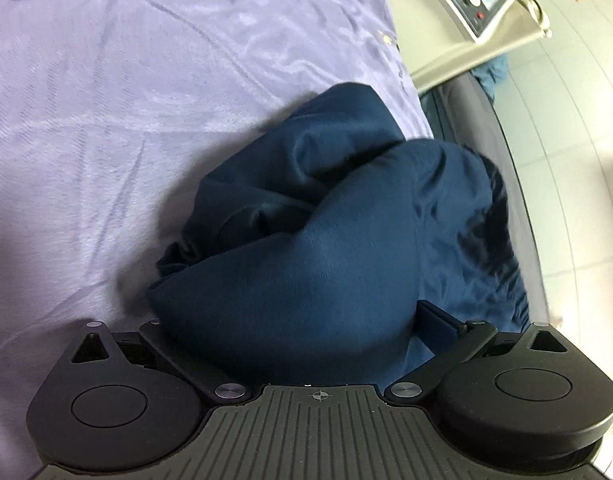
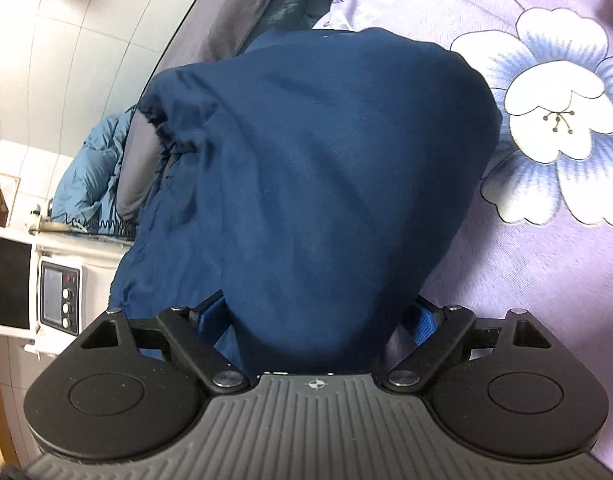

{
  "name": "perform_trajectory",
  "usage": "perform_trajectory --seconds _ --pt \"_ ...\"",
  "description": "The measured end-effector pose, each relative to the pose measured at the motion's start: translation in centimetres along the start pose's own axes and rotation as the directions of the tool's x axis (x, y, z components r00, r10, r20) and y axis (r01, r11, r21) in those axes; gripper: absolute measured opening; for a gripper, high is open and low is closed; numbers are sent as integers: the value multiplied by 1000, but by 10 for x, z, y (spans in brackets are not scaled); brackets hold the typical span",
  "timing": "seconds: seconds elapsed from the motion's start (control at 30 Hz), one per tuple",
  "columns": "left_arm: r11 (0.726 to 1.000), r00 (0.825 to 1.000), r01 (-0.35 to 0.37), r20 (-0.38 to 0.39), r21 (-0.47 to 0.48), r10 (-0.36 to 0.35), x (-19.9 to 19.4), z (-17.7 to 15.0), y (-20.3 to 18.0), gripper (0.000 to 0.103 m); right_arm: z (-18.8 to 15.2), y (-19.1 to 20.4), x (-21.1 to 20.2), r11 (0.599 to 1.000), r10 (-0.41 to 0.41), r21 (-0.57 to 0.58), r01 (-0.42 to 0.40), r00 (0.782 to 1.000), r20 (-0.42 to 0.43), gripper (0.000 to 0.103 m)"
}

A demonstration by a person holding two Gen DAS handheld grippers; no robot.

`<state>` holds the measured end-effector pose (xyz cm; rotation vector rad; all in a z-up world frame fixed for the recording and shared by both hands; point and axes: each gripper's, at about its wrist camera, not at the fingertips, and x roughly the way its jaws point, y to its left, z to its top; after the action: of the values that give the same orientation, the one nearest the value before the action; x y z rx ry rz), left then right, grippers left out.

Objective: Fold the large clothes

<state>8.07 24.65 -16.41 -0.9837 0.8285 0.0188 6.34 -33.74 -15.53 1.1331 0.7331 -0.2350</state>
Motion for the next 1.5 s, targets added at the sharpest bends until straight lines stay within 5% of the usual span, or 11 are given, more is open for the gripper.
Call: perform_trajectory --seconds 0.17,0.4,0.53,0.77,1.1,1.3,1.5 --pt "1000 999 -27 29 -4 27 8 3 -9 103 8 4 13 1000 16 23 -17 999 42 90" --pt "982 985 -170 47 85 166 1 -3 -39 103 18 18 26 997 -68 33 66 997 45 89" --pt "961 977 -209 84 183 196 -10 -11 -62 102 16 31 26 989 -149 -21 149 988 40 75" --pt "922 981 -165 157 349 116 -37 -22 -95 95 12 53 7 978 -150 -144 152 988 29 35" --pt "872 973 -82 227 483 -34 -90 3 -148 87 -1 128 -25 894 -97 -432 120 992 76 26" --pt "848 919 -122 381 515 -100 -159 41 -160 85 -18 210 -36 781 51 -625 -8 997 51 23" --pt "887 823 -239 567 394 -30 -235 64 -106 83 -55 299 -32 621 252 -747 -235 963 -93 23"
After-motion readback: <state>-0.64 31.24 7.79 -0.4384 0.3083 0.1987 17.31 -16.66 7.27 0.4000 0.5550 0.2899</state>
